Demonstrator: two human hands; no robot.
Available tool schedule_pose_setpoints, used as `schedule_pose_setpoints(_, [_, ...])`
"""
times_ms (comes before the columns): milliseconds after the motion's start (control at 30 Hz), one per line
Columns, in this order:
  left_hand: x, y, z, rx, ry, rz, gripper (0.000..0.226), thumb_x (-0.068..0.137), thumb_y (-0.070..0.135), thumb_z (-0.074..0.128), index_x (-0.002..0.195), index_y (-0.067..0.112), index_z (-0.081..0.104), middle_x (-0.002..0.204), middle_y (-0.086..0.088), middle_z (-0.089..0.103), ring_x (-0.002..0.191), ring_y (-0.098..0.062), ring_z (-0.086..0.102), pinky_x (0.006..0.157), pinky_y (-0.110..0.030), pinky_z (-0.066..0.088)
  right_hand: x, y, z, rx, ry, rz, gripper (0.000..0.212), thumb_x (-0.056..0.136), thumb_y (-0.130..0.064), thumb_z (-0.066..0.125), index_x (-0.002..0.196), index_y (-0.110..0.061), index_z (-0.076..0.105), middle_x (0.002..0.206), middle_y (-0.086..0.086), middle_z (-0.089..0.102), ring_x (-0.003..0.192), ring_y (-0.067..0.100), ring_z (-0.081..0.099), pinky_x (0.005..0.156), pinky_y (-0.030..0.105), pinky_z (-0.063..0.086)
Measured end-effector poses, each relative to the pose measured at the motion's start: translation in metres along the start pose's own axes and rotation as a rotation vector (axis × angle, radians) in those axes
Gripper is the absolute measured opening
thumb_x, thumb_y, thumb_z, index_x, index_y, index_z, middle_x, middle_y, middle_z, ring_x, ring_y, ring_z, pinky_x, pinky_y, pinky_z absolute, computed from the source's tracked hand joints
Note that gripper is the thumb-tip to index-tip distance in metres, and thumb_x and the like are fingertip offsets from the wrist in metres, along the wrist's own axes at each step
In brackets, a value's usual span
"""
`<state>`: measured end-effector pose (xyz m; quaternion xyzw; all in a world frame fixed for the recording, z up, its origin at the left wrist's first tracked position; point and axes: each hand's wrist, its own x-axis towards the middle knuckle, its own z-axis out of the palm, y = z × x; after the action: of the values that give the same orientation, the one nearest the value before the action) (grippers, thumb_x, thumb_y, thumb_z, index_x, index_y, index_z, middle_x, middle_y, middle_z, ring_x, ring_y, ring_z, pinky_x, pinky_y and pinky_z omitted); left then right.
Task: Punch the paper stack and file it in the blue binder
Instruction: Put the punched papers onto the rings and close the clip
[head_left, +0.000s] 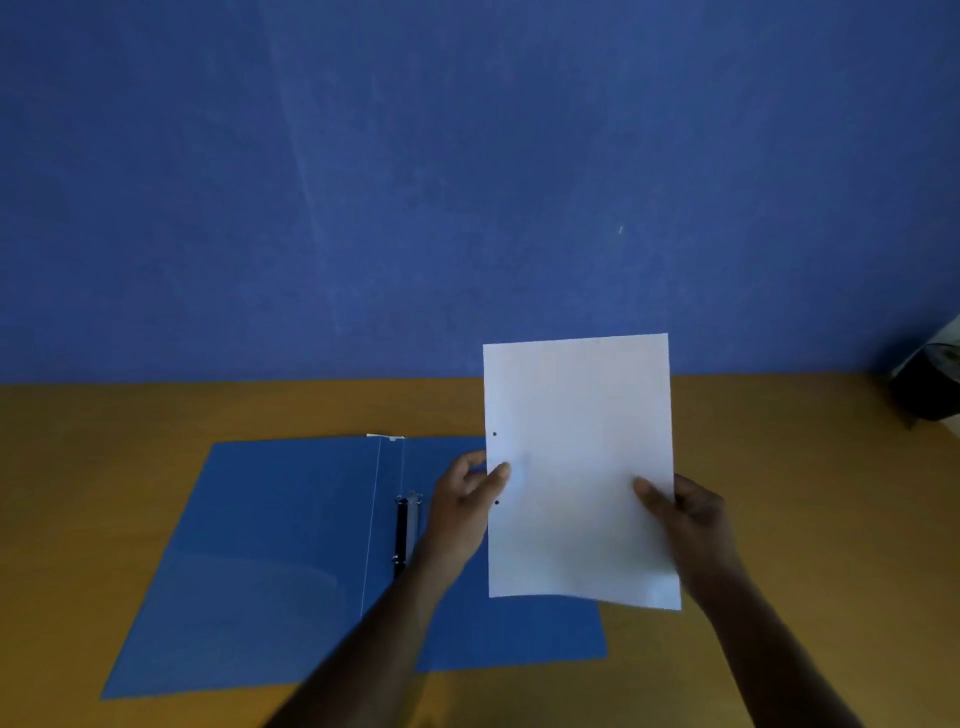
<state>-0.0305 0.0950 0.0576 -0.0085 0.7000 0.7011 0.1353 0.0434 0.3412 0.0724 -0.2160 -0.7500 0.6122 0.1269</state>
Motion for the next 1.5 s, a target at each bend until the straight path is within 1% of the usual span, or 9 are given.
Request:
schedule_pose_setpoints(133, [0.001, -0.014, -0.010, 0.151, 0.163, 0.186, 0.014, 0.096, 0.027, 0.059, 0.090, 0.014, 0.059, 0.072, 0.002, 0.057, 0.062, -0.002, 0.049, 0.060, -0.019, 0.040, -0.010, 0.010, 0.029, -0.021, 0.027, -0.058, 0.005, 0.091, -0.018, 0.070, 0.091, -0.019, 0.075, 0.087, -0.001, 0.078, 0.082, 0.023, 0.072, 0.070, 0.045, 0.056])
schedule_pose_setpoints(233, [-0.008, -0.026, -0.015, 0.283, 0.226, 0.316, 0.011, 0.097, 0.023, 0.055, 0.086, 0.020, 0.053, 0.069, 0.006, 0.055, 0.061, -0.005, 0.049, 0.057, -0.017, 0.037, -0.018, 0.011, 0.047, 0.034, -0.018, -0.080, 0.014, 0.092, -0.010, 0.066, 0.102, -0.018, 0.072, 0.095, -0.006, 0.079, 0.087, 0.013, 0.074, 0.072, 0.032, 0.060])
schedule_pose_setpoints(533, [-0.018, -0.038, -0.028, 0.365, 0.255, 0.372, 0.021, 0.098, 0.019, 0.056, 0.081, 0.030, 0.050, 0.062, 0.006, 0.051, 0.057, -0.012, 0.046, 0.052, -0.019, 0.035, -0.020, 0.024, 0.063, -0.018, -0.008, -0.060, 0.023, 0.089, -0.014, 0.071, 0.111, -0.010, 0.069, 0.101, 0.003, 0.077, 0.095, 0.020, 0.073, 0.084, 0.047, 0.060])
schedule_pose_setpoints(600, [-0.013, -0.030, -0.033, 0.326, 0.273, 0.338, 0.013, 0.096, 0.021, 0.059, 0.083, 0.019, 0.059, 0.064, -0.001, 0.058, 0.058, -0.014, 0.051, 0.054, -0.025, 0.041, -0.013, 0.016, 0.060, -0.068, -0.045, -0.092, 0.018, 0.088, -0.013, 0.072, 0.105, -0.017, 0.071, 0.098, -0.001, 0.077, 0.092, 0.016, 0.073, 0.080, 0.039, 0.060])
schedule_pose_setpoints(733, [-0.001, -0.011, -0.052, 0.193, 0.284, 0.163, 0.010, 0.088, 0.012, 0.069, 0.082, 0.019, 0.072, 0.078, 0.004, 0.073, 0.068, 0.002, 0.063, 0.062, -0.010, 0.048, -0.002, 0.000, 0.055, 0.053, -0.205, 0.025, 0.016, 0.090, -0.008, 0.069, 0.102, -0.018, 0.073, 0.097, 0.004, 0.078, 0.089, 0.020, 0.075, 0.073, 0.031, 0.057])
schedule_pose_setpoints(867, [0.006, -0.011, -0.076, 0.027, 0.250, -0.054, 0.011, 0.080, 0.010, 0.078, 0.090, 0.014, 0.077, 0.086, -0.001, 0.077, 0.080, -0.011, 0.072, 0.076, -0.029, 0.058, 0.000, -0.006, 0.066, 0.155, -0.272, 0.220, 0.014, 0.093, -0.004, 0.062, 0.097, -0.002, 0.075, 0.097, 0.018, 0.077, 0.090, 0.034, 0.074, 0.074, 0.042, 0.060])
schedule_pose_setpoints(967, [0.008, -0.018, -0.089, 0.053, 0.273, -0.173, 0.012, 0.078, 0.012, 0.080, 0.088, 0.016, 0.076, 0.084, 0.004, 0.074, 0.084, -0.012, 0.069, 0.074, -0.025, 0.054, -0.001, 0.000, 0.080, 0.123, -0.241, 0.316, 0.013, 0.091, -0.005, 0.066, 0.096, 0.003, 0.075, 0.097, 0.025, 0.075, 0.092, 0.044, 0.071, 0.086, 0.059, 0.056])
schedule_pose_setpoints(1267, [0.011, -0.056, -0.102, 0.148, 0.311, -0.280, 0.013, 0.082, 0.013, 0.076, 0.095, 0.009, 0.077, 0.093, -0.003, 0.075, 0.091, -0.018, 0.069, 0.082, -0.027, 0.053, -0.008, 0.011, 0.109, 0.035, -0.201, 0.391, 0.012, 0.089, -0.003, 0.067, 0.093, 0.004, 0.075, 0.093, 0.026, 0.075, 0.087, 0.045, 0.072, 0.078, 0.054, 0.058])
schedule_pose_setpoints(1500, [0.012, -0.067, -0.095, 0.214, 0.327, -0.283, 0.014, 0.083, 0.017, 0.076, 0.095, 0.009, 0.077, 0.078, 0.006, 0.071, 0.077, -0.010, 0.066, 0.065, -0.020, 0.049, -0.011, 0.012, 0.106, -0.030, -0.185, 0.406, 0.011, 0.089, -0.007, 0.066, 0.089, 0.001, 0.075, 0.086, 0.021, 0.077, 0.082, 0.042, 0.073, 0.080, 0.057, 0.058])
